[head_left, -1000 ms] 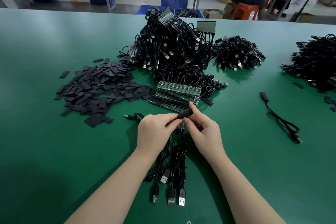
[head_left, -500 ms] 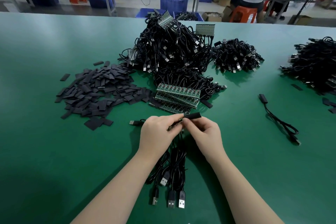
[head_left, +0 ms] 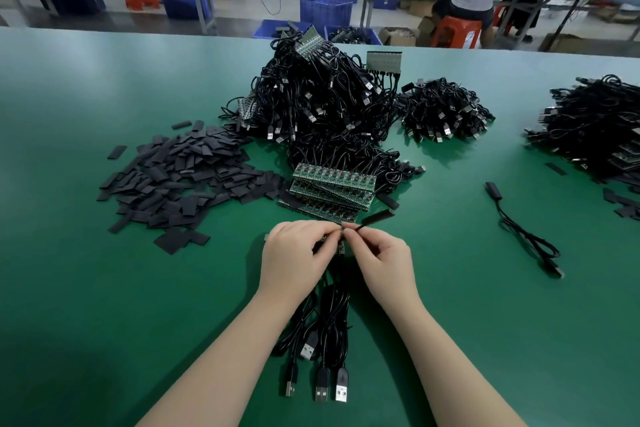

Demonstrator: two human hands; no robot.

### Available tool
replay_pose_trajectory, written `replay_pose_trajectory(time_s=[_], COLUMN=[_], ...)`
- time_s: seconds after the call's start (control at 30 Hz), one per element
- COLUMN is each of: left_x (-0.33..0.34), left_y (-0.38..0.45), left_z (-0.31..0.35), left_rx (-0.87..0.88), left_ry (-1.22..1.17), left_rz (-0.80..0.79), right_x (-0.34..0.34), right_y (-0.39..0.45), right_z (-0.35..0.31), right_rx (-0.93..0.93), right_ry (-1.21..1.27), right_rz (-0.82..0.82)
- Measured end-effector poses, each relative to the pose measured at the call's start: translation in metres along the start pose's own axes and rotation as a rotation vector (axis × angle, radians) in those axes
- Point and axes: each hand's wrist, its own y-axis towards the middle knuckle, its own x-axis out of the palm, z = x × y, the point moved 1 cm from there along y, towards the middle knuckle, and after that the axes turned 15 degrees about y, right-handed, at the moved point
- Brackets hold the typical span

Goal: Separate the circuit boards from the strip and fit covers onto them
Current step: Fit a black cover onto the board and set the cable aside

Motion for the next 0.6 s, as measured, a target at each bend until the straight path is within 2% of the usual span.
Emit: replay_pose_trajectory(time_s=[0.13,0.2,0.27,0.3,0.37,0.43,0.53,0.6], left_x=[-0.004,-0.004,-0.004,-0.003,-0.003,-0.002,-0.002,-0.002], left_y=[0.000,0.000,0.000,0.000,0.001,0.001,0.001,0.001], left_z=[-0.001,-0.001,-0.001,0.000,0.001,0.000,0.000,0.000], left_rx=[-0.077,-0.089,-0.070,-0.056,-0.035,-0.034,-0.040,-0.047], left_ry=[-0.066,-0.068,-0.068,-0.067,-0.069,-0.080,-0.089,-0.094], left_rz=[0.070,0.049,0.036,0.035,0.029,0.017,0.000,0.001], right_x=[-0.013,-0.034,-0.061,-0.074,-0.098,-0.118,-0.136,-0.139], right_y=[0.006,0.018,0.029,0.035,0.048,0.063,0.072,0.067], right_z=[-0.027,-0.050,-0.071,-0.078,-0.080,-0.065,-0.032,-0.016], right_rx=[0.010,-0.104,-0.230,-0.277,-0.288,-0.169,0.105,0.190], right_ry=[0.330,0.386,0.339,0.243,-0.112,-0.581,-1.017,-1.253], right_rz=[0.152,0.237,0.314,0.365,0.465,0.497,0.385,0.325])
